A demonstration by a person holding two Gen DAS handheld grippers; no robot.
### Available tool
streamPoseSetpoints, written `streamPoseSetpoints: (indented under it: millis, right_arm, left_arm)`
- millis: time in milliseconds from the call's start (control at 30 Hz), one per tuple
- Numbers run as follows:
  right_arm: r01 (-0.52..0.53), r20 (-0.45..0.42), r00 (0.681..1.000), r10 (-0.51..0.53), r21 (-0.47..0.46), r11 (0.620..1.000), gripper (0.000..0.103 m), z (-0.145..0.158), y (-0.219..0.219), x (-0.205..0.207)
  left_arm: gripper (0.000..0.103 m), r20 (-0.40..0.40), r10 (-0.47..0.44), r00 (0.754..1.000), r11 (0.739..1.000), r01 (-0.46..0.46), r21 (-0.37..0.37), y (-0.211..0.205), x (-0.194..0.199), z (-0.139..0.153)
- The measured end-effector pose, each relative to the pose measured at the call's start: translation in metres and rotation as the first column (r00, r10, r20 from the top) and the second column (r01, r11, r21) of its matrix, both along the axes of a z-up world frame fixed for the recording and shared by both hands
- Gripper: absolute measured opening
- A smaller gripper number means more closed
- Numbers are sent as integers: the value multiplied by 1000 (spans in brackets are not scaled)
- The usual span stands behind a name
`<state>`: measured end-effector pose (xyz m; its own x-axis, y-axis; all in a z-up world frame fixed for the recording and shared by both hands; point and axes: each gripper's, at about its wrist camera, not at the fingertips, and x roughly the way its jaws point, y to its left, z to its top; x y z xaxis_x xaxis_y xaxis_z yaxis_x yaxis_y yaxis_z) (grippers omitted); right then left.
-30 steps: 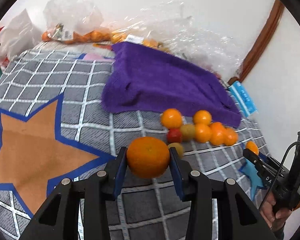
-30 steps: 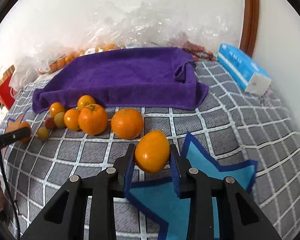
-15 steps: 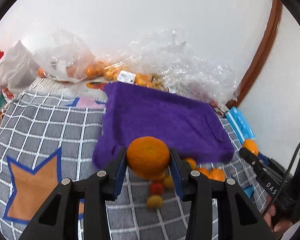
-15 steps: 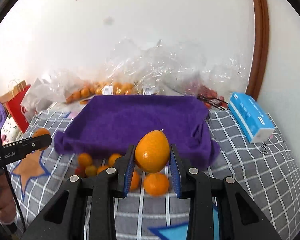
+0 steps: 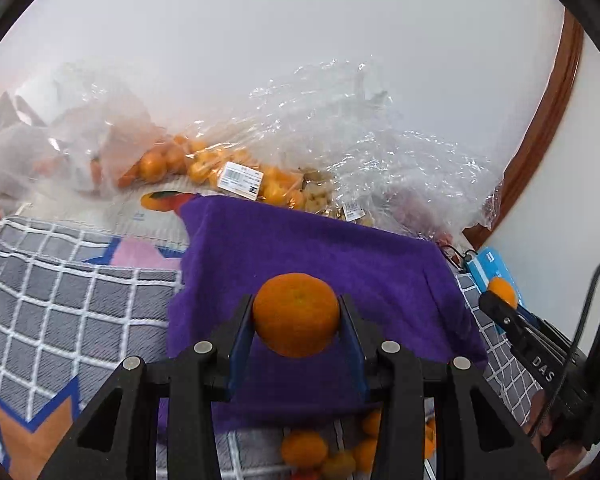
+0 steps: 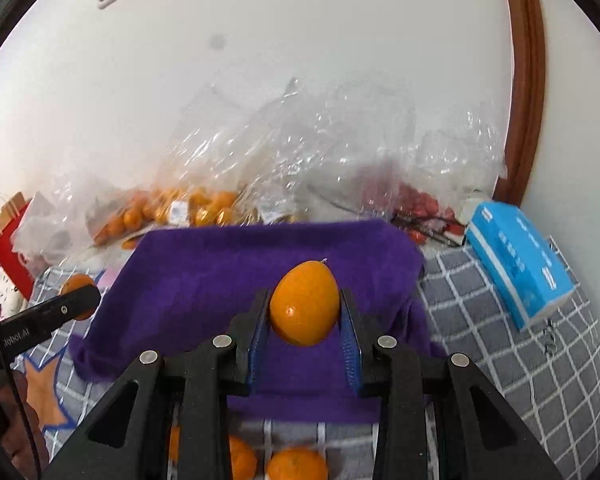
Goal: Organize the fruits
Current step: 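Carry both held oranges up over the purple towel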
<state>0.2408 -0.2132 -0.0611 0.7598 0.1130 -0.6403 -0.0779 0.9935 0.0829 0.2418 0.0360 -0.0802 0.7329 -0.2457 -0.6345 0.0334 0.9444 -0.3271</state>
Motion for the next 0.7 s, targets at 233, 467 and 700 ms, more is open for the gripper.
streamPoseSetpoints:
  millis: [233,467,700]
  right_arm:
    - [10,-55,998,-9,26,1000,33,-35,-9,16]
    - [10,-39,999,-9,22,1000,33,-40,-14,16]
    - [17,-78,997,-13,53,998,33,-52,-19,25]
  left_arm:
    - [39,-25,-3,1000,1000,4,16,2,7,-28]
    - [39,-8,2,1000,1000,-1,22,2,10,-33]
    - [39,-8,8,1000,1000,-8,29,3,13,-37]
